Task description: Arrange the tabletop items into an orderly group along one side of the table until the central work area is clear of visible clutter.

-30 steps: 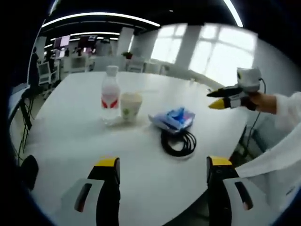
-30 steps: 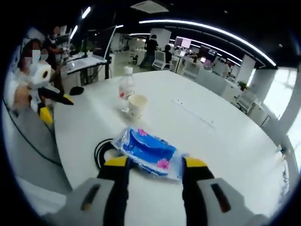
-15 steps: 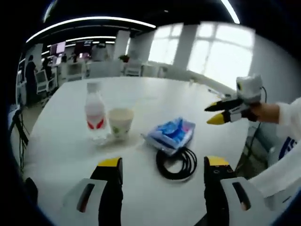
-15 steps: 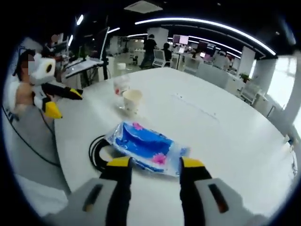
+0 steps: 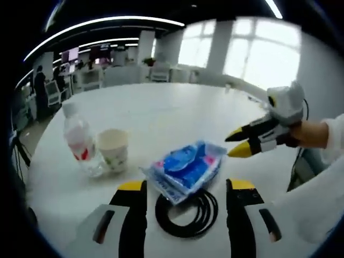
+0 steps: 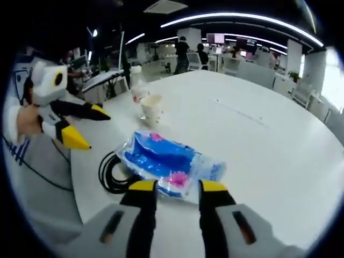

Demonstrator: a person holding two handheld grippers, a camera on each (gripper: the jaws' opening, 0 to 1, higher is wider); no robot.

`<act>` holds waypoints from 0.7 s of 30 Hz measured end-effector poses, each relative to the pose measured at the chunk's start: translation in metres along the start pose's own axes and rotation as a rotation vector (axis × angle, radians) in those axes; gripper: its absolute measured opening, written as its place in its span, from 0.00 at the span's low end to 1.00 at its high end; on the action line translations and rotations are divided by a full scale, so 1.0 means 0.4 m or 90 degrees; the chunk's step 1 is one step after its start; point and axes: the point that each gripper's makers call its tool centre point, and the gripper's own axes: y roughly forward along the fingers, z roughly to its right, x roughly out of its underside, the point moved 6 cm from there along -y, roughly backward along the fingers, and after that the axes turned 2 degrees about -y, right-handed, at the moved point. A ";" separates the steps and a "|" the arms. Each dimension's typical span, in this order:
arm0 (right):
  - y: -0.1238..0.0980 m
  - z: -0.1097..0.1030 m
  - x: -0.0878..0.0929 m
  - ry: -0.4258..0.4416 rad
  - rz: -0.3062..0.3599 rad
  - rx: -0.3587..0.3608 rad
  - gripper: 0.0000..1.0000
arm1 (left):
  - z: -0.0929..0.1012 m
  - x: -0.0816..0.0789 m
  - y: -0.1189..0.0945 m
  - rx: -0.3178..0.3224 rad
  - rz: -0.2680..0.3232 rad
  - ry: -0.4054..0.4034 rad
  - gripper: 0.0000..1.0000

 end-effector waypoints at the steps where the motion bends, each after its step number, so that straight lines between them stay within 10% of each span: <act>1: 0.006 0.002 0.005 0.006 -0.005 -0.004 0.28 | -0.002 0.004 0.010 -0.009 -0.011 -0.001 0.53; 21: 0.101 0.003 0.067 0.111 -0.053 -0.063 0.19 | 0.020 0.044 0.135 -0.081 -0.099 -0.098 0.32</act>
